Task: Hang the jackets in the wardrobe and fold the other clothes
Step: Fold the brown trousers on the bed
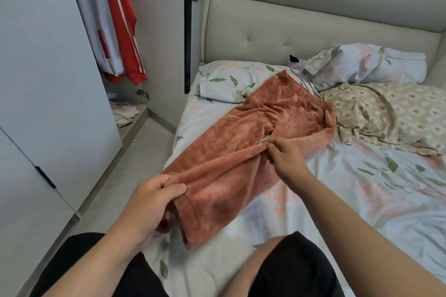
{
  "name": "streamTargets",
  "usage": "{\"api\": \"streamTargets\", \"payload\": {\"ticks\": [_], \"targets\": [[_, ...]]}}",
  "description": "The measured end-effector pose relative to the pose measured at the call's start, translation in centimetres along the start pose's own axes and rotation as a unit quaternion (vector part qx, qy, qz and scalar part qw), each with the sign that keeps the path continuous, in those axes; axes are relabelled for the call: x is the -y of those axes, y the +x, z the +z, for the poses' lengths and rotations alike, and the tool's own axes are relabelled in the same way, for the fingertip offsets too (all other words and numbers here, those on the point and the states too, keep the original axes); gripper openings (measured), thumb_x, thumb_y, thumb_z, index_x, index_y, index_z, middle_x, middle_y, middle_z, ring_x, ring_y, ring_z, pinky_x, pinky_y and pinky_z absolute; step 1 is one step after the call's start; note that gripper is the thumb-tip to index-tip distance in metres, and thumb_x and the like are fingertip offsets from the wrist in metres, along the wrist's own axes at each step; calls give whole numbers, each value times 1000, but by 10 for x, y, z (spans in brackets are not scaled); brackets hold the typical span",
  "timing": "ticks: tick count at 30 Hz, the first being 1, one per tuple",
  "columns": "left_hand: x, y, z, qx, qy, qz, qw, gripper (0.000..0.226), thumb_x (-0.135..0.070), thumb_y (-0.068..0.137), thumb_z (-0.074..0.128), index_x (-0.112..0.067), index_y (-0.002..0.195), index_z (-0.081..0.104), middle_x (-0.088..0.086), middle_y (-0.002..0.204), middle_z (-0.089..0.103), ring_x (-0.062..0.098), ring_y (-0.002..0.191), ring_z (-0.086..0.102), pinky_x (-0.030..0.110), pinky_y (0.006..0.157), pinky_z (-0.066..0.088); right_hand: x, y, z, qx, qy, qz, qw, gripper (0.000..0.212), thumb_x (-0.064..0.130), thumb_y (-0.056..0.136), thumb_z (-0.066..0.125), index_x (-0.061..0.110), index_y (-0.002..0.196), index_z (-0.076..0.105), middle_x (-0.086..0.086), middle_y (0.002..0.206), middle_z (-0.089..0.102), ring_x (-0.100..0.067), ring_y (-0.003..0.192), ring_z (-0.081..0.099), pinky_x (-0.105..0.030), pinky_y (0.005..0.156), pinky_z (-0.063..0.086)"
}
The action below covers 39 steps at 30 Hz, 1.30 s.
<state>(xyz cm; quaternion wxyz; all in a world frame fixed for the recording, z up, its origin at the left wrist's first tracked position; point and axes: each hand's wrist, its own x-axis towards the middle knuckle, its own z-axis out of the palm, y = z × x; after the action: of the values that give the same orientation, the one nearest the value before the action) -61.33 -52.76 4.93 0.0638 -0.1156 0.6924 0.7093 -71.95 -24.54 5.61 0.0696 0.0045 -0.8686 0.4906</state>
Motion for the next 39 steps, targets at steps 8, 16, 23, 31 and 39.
{"api": "streamTargets", "payload": {"ticks": [8,16,23,31,39], "targets": [[45,70,-59,-111,-40,-117,986,14,-5,87,59,-9,74,56,13,62,52,24,48,54,36,59,46,20,81,109,59,-155,-75,983,21,11,100,45,10,88,62,0,85,64,-16,75,53,-29,69,36],[79,105,-66,-184,-77,-265,943,15,-3,89,50,-5,76,57,6,44,51,17,35,51,21,33,44,3,122,217,165,-252,-29,953,25,14,99,40,12,103,64,-11,104,70,-33,98,63,-37,85,50],[98,107,-65,-171,-4,-309,936,12,-14,87,62,-2,83,64,9,57,59,25,56,54,27,56,41,-31,87,213,226,-200,-33,953,48,23,97,50,19,144,43,-7,135,61,-26,122,56,-29,102,40],[85,95,-54,-107,-167,-375,906,32,-30,85,63,-13,59,57,9,50,55,23,39,51,20,41,36,-57,-13,145,152,-193,-15,969,39,8,84,53,15,122,63,-2,115,59,-20,106,55,-30,93,45],[28,47,-37,-8,-346,-295,890,18,3,76,50,1,60,58,1,38,37,6,22,27,10,26,19,-14,-60,132,215,-238,-299,899,87,55,75,72,24,150,40,-11,151,42,-33,139,40,-46,113,35]]}}
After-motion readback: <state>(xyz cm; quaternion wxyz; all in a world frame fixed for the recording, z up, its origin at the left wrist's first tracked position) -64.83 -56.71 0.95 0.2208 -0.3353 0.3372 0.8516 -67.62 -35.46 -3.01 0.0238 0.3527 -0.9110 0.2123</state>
